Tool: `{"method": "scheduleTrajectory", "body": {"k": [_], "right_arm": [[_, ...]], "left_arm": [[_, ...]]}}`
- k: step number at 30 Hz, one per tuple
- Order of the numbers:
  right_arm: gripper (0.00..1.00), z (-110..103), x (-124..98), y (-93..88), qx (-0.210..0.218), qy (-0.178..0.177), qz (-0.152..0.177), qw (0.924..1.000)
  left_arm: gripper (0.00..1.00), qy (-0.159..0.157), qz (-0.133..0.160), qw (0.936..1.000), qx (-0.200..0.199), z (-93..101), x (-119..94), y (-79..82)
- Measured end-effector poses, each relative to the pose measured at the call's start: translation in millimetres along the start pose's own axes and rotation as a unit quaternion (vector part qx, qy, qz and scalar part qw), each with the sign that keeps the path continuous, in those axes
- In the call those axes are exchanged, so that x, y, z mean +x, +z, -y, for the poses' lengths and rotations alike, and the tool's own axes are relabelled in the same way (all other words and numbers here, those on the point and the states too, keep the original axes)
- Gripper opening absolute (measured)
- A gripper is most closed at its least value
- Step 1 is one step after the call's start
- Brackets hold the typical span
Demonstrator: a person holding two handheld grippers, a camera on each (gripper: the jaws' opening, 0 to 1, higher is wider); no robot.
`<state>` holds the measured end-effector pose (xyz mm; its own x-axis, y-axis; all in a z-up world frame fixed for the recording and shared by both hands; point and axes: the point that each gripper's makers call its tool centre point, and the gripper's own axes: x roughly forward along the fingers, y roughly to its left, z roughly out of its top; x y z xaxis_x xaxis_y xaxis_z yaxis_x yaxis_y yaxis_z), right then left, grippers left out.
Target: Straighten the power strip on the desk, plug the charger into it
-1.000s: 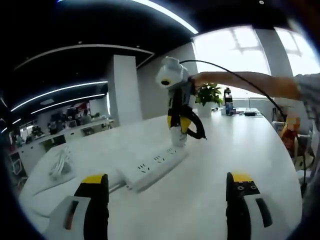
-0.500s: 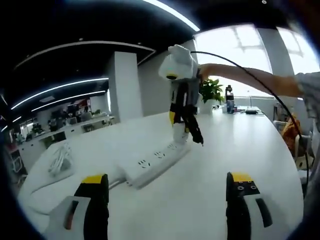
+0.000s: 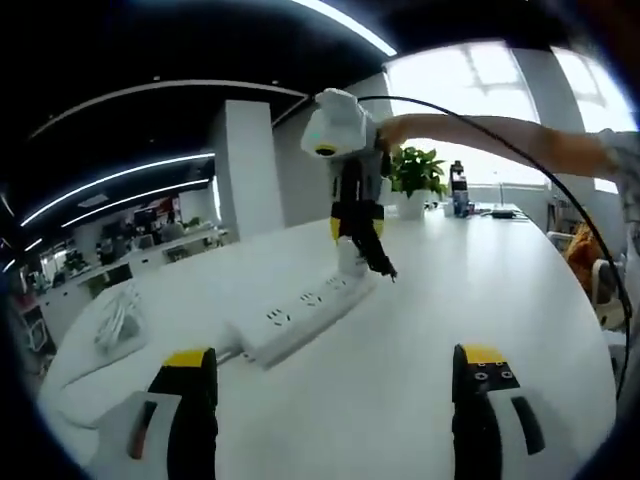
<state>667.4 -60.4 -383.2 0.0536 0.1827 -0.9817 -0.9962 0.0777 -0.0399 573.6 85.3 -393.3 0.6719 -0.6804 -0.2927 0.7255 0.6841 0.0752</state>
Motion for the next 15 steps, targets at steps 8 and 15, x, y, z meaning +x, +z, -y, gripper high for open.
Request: {"method": "scheduleTrajectory", "body": {"k": [8, 15], "right_arm": [[0.2, -4.8, 7.6, -4.3, -0.039, -0.051, -0.048, 0.9968], [0.22, -7.4, 10.9, -8.7, -0.043, -0.084, -0.12, 0.9882]], "left_arm": [[0.99, -0.001, 0.006, 1.0, -0.003, -0.1, 0.0, 1.5], [0.99, 0.013, 0.011, 0.9998, -0.008, -8.4, -2.5, 2.1]]}}
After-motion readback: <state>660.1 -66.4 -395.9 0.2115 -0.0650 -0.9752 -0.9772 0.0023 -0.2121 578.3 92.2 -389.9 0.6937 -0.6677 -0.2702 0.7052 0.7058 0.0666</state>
